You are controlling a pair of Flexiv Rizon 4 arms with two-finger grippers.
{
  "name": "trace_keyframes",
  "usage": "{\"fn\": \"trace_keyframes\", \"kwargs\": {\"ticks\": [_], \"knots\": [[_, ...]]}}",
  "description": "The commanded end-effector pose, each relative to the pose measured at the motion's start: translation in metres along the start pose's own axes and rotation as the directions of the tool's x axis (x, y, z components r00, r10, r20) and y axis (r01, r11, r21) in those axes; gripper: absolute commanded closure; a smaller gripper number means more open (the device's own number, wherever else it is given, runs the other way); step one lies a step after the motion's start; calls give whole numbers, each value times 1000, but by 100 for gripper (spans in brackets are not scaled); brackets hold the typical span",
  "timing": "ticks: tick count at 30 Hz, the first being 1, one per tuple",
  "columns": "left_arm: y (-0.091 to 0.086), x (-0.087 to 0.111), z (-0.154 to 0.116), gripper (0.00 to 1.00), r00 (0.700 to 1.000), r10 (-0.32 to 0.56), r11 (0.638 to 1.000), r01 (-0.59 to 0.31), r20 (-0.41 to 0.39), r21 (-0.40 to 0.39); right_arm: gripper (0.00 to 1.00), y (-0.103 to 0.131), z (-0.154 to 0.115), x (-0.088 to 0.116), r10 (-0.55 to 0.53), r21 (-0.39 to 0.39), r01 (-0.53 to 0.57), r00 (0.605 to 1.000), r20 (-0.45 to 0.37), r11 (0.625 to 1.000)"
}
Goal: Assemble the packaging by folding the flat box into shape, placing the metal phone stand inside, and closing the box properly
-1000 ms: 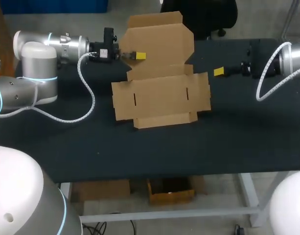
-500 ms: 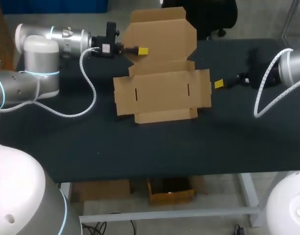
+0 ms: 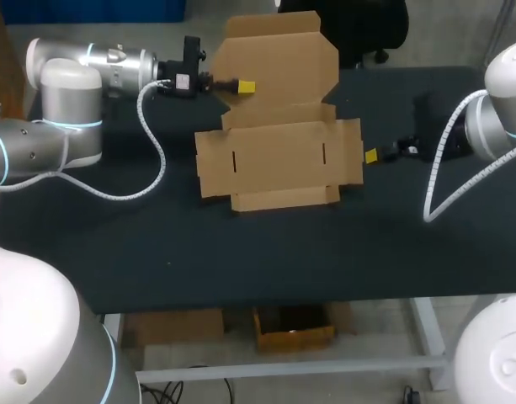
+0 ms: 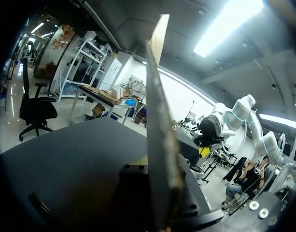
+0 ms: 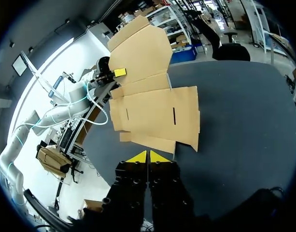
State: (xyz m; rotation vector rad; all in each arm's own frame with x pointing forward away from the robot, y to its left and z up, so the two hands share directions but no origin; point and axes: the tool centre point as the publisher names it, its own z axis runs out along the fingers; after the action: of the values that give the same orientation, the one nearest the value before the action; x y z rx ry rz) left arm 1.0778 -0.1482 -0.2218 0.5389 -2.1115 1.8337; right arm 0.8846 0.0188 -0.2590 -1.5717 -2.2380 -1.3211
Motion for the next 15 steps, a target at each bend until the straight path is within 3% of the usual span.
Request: {"fn": "trace_keyframes", "kwargs": {"ticks": [1, 8, 15], "knots": [[0, -1, 0, 100, 1000, 0, 1000, 0, -3, -1, 100, -1, 0, 2, 0, 1, 0, 1000, 13, 1000], [0, -1, 0, 100, 1000, 0, 1000, 0, -3, -1, 100, -1, 0, 2, 0, 1, 0, 1000, 13, 1000], [0, -1, 0, 100, 1000, 0, 1000, 0, -3, -1, 100, -16, 13, 24, -84, -24, 84, 997, 2, 996]]}}
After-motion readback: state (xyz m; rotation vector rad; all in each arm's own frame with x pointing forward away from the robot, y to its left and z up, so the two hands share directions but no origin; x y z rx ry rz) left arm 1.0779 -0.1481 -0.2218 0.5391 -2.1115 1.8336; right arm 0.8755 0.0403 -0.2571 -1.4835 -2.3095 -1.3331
